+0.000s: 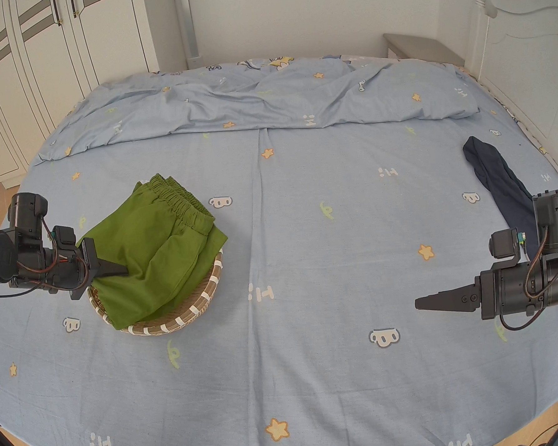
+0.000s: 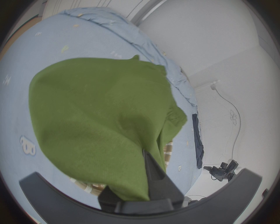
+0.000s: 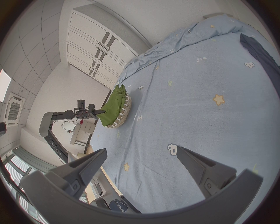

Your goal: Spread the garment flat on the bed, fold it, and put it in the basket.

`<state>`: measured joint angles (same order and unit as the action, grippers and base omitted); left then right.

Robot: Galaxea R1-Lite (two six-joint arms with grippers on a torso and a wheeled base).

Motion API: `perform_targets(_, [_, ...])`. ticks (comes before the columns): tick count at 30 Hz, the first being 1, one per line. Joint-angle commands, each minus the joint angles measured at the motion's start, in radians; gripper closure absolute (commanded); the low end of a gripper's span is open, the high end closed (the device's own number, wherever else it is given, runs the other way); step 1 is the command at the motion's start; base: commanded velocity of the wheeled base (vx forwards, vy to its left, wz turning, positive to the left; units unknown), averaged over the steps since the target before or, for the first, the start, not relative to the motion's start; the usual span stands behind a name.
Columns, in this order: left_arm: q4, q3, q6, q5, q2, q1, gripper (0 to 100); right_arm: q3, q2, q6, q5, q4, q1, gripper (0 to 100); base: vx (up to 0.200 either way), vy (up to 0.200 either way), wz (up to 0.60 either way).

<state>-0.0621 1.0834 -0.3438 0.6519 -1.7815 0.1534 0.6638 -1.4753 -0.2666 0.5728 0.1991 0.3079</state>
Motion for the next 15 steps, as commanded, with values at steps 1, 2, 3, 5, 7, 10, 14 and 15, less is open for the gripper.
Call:
perform_targets(1, [-0.002,-0.026,-0.001,-0.003,-0.01,0.011,100,-0.006,0.006,0.0,0.001,0.0,0.011,0,0.0,0.0,0.0])
perform_targets(2, [-0.002,-0.025,-0.001,-0.003,-0.01,0.009,100,-0.004,0.006,0.0,0.001,0.0,0.014,0,0.0,0.0,0.0])
perform_targets(3, [-0.001,-0.02,0.0,-0.008,-0.01,0.008,100,-0.006,0.007,0.0,0.001,0.0,0.022,0,0.0,0.0,0.0])
perform_targets(5, [-0.001,-0.014,-0.001,-0.015,-0.018,0.003,100,-0.006,0.007,0.0,-0.001,0.0,0.023,0,0.0,0.0,0.0])
perform_targets(7, [0.019,0.004,0.0,-0.048,-0.058,-0.005,100,-0.009,0.006,0.0,-0.001,0.0,0.023,0,0.0,0.0,0.0])
perform_targets(10, [0.036,0.016,-0.001,-0.077,-0.087,-0.011,100,-0.007,0.006,0.0,-0.001,0.0,0.023,0,0.0,0.0,0.0])
perform_targets(14, [0.041,0.03,-0.001,-0.098,-0.127,-0.034,100,-0.007,0.006,-0.002,-0.001,0.002,0.023,0,0.0,0.0,0.0])
perform_targets(15, [0.041,0.032,-0.001,-0.1,-0.131,-0.034,100,-0.007,0.006,0.0,-0.001,0.0,0.023,0,0.0,0.0,0.0])
